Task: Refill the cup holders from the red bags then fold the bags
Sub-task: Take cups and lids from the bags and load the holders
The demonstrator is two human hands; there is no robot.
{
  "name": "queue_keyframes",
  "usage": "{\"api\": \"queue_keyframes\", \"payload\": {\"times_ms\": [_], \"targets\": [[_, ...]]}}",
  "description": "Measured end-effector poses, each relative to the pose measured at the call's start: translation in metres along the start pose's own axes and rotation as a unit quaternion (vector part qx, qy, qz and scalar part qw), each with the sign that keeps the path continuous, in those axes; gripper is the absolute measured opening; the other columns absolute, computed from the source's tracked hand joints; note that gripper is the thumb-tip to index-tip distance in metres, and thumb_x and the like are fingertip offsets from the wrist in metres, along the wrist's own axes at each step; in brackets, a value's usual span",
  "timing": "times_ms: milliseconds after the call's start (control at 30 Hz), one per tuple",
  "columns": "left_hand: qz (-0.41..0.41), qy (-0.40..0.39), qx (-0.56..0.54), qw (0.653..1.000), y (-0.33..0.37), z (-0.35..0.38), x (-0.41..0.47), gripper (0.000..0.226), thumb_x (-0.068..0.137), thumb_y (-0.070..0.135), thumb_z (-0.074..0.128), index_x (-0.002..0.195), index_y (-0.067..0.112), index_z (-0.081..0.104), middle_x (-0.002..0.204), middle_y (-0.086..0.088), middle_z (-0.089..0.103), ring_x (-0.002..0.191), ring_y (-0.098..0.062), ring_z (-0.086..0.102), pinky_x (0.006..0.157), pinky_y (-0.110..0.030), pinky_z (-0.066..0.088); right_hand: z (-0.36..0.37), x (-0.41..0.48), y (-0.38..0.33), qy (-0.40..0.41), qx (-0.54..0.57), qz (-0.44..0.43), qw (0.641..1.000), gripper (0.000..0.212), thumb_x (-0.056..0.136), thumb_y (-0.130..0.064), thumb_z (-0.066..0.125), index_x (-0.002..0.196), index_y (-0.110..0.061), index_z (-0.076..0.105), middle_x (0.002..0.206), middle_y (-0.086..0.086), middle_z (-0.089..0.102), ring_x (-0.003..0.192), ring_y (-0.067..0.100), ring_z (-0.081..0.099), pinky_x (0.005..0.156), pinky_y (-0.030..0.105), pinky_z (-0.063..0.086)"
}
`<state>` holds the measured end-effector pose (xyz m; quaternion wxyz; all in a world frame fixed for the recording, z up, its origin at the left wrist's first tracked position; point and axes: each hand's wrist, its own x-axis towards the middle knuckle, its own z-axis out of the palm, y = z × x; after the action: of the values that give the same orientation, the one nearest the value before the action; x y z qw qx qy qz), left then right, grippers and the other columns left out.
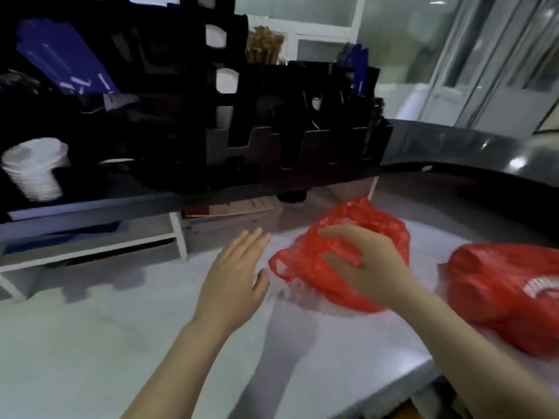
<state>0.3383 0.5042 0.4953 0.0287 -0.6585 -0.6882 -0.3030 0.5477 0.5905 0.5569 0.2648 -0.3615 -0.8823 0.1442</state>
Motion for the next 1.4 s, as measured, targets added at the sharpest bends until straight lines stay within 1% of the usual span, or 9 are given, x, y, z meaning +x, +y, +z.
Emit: {"api": "queue_keyframes", "payload": {"times_ms": [133, 300, 533, 700, 800, 1067, 1233, 1300, 1400], "targets": [[-0.005, 0.000, -0.042, 0.999, 0.062, 0.038, 0.003, 0.053, 0.089, 0.017, 0.059, 0.140, 0.023, 0.045, 0.145, 0.007, 0.044, 0.136, -0.009, 0.033, 0.107, -0.008, 0.005, -0.030, -0.051, 0.061, 0.018, 0.018, 0.051, 0.998, 0.031, 0.082, -0.016, 0.072, 0.112, -0.022, 0.069, 0.111, -0.012, 0.067, 0.103, 0.007, 0.061, 0.092, 0.005, 0.036], [0.002, -0.024, -0.106, 0.994, 0.167, 0.103, 0.018, 0.050, 0.087, 0.013, 0.060, 0.136, 0.021, 0.050, 0.140, 0.005, 0.049, 0.133, -0.014, 0.040, 0.111, -0.022, 0.024, -0.085, -0.123, 0.149, 0.048, 0.026, 0.079, 0.995, 0.030, 0.081, -0.013, 0.072, 0.109, -0.023, 0.069, 0.107, -0.020, 0.063, 0.100, -0.005, 0.056, 0.090, 0.013, 0.041], [0.019, -0.081, -0.175, 0.981, 0.305, 0.188, 0.036, 0.049, 0.087, 0.008, 0.059, 0.134, 0.019, 0.052, 0.139, 0.005, 0.051, 0.129, -0.011, 0.043, 0.105, -0.014, 0.023, -0.177, -0.222, 0.277, 0.149, 0.004, 0.188, 0.971, 0.026, 0.081, -0.010, 0.072, 0.103, -0.023, 0.072, 0.100, -0.018, 0.066, 0.095, 0.001, 0.059, 0.083, 0.020, 0.043], [-0.005, -0.114, -0.224, 0.968, 0.365, 0.229, 0.044, 0.046, 0.086, 0.015, 0.058, 0.131, 0.023, 0.055, 0.133, 0.007, 0.055, 0.117, -0.001, 0.046, 0.095, -0.006, 0.026, -0.211, -0.266, 0.338, 0.158, -0.004, 0.244, 0.957, 0.025, 0.085, -0.008, 0.067, 0.105, -0.024, 0.071, 0.099, -0.016, 0.066, 0.090, 0.001, 0.058, 0.072, -0.003, 0.036], [-0.011, -0.134, -0.240, 0.962, 0.387, 0.252, 0.051, 0.044, 0.087, 0.008, 0.059, 0.128, 0.025, 0.058, 0.131, 0.007, 0.057, 0.119, -0.006, 0.049, 0.099, -0.016, 0.034, -0.216, -0.270, 0.370, 0.158, -0.025, 0.271, 0.949, 0.029, 0.084, -0.004, 0.064, 0.108, -0.020, 0.071, 0.108, -0.008, 0.068, 0.098, 0.008, 0.060, 0.079, 0.005, 0.036], [-0.052, -0.105, -0.260, 0.958, 0.418, 0.302, 0.086, 0.040, 0.090, 0.015, 0.055, 0.126, 0.033, 0.057, 0.111, 0.009, 0.067, 0.092, -0.013, 0.066, 0.077, -0.027, 0.052, -0.202, -0.247, 0.417, 0.086, -0.042, 0.279, 0.955, 0.055, 0.069, 0.002, 0.059, 0.121, -0.014, 0.063, 0.125, 0.005, 0.062, 0.119, 0.025, 0.054, 0.101, 0.022, 0.033], [0.025, -0.229, -0.058, 0.971, 0.424, 0.338, 0.111, 0.044, 0.083, 0.052, 0.060, 0.122, 0.033, 0.059, 0.107, 0.001, 0.071, 0.101, -0.026, 0.064, 0.080, -0.034, 0.049, -0.195, -0.251, 0.452, -0.176, -0.200, 0.248, 0.932, 0.082, 0.071, -0.019, 0.057, 0.147, -0.035, 0.029, 0.157, -0.011, 0.020, 0.148, 0.021, 0.001, 0.116, 0.051, -0.006], [0.046, -0.284, -0.021, 0.957, 0.424, 0.348, 0.112, 0.048, 0.078, 0.060, 0.060, 0.120, 0.037, 0.060, 0.108, 0.004, 0.070, 0.102, -0.022, 0.064, 0.079, -0.031, 0.048, -0.196, -0.260, 0.456, -0.146, -0.248, 0.211, 0.934, 0.068, 0.069, -0.017, 0.065, 0.133, -0.034, 0.050, 0.139, -0.009, 0.048, 0.141, 0.021, 0.028, 0.113, 0.058, -0.004], [0.031, -0.285, -0.070, 0.955, 0.426, 0.356, 0.115, 0.031, 0.081, 0.053, 0.060, 0.110, 0.044, 0.066, 0.100, 0.009, 0.072, 0.095, -0.016, 0.066, 0.071, -0.026, 0.044, -0.199, -0.280, 0.468, 0.070, -0.287, 0.070, 0.953, 0.011, 0.067, -0.011, 0.072, 0.076, -0.018, 0.071, 0.085, -0.003, 0.067, 0.095, 0.021, 0.064, 0.112, 0.050, 0.021]]}}
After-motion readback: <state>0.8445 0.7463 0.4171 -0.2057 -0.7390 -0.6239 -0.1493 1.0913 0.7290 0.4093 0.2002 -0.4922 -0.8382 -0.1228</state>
